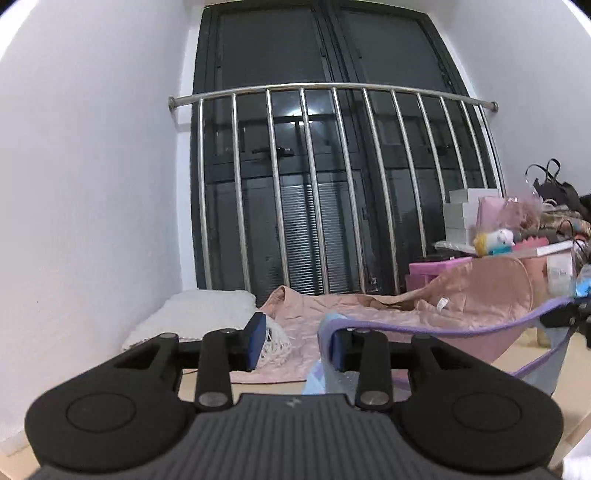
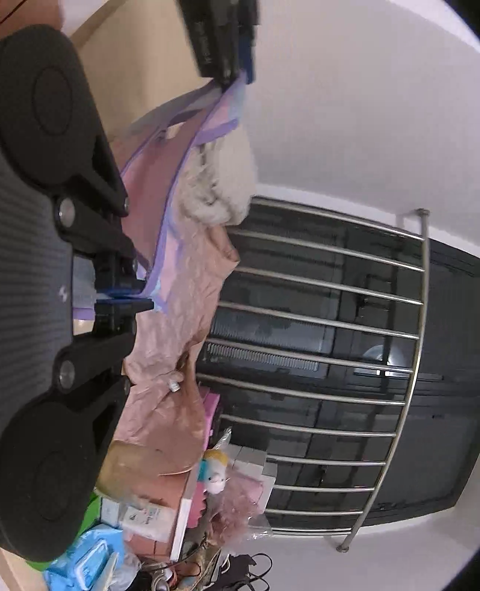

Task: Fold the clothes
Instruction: 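Lift the garment high with both grippers to shake it open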

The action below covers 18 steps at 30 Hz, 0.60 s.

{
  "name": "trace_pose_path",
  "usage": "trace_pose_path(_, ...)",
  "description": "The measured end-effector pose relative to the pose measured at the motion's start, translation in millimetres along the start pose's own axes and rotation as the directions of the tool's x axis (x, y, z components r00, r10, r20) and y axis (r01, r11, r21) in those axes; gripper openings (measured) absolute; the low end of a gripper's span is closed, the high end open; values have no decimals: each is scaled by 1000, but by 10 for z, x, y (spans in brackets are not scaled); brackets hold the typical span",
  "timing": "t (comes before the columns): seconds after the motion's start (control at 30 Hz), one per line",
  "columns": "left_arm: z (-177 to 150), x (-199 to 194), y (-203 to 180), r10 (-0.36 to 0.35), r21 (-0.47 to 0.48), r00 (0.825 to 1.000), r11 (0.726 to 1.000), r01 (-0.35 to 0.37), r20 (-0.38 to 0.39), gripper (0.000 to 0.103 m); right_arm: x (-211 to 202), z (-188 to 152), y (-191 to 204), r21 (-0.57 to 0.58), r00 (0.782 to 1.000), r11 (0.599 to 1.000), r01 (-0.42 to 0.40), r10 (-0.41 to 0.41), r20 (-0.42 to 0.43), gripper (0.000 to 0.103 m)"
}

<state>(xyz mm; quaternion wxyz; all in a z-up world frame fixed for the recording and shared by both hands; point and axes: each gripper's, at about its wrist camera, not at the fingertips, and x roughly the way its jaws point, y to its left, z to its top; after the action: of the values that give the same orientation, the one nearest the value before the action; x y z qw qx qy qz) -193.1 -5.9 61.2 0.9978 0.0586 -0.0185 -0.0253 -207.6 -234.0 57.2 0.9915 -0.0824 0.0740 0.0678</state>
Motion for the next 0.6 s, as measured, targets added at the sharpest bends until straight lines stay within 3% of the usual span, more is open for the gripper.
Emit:
trace_pose_path(0.1, 196, -63, 27, 13, -8, 1000, 1000, -14, -15, 25, -113, 189, -51, 4, 1000, 1000, -24, 24, 17, 2)
trace_pose_path(0.17, 371, -91, 24, -14, 12, 999, 1000, 15, -38, 7, -214, 359, -95, 10, 999, 999, -36, 35, 42, 2)
trace_pose_path(0.23, 558, -115, 21, -42, 31, 997, 999, 44, -63, 4, -328, 533, -138, 11, 996, 999, -39, 38, 77, 2)
trace_pose_path(0.37, 906, -272, 44, -145, 52, 989, 988, 147, -39, 2, -614, 882, -223, -24, 983, 1000, -6, 11, 183, 2)
trace_pose_path(0.53, 1102, -413, -8, -153, 75, 988, 985, 154, -11, 3, -885, 1167, -371, -53, 964, 999, -13, 27, 264, 2)
trace_pose_path(0.6, 1084, -354, -16, -139, 69, 990, 988, 141, -39, 2, -800, 1172, -408, -52, 970, 998, -34, 46, 238, 2)
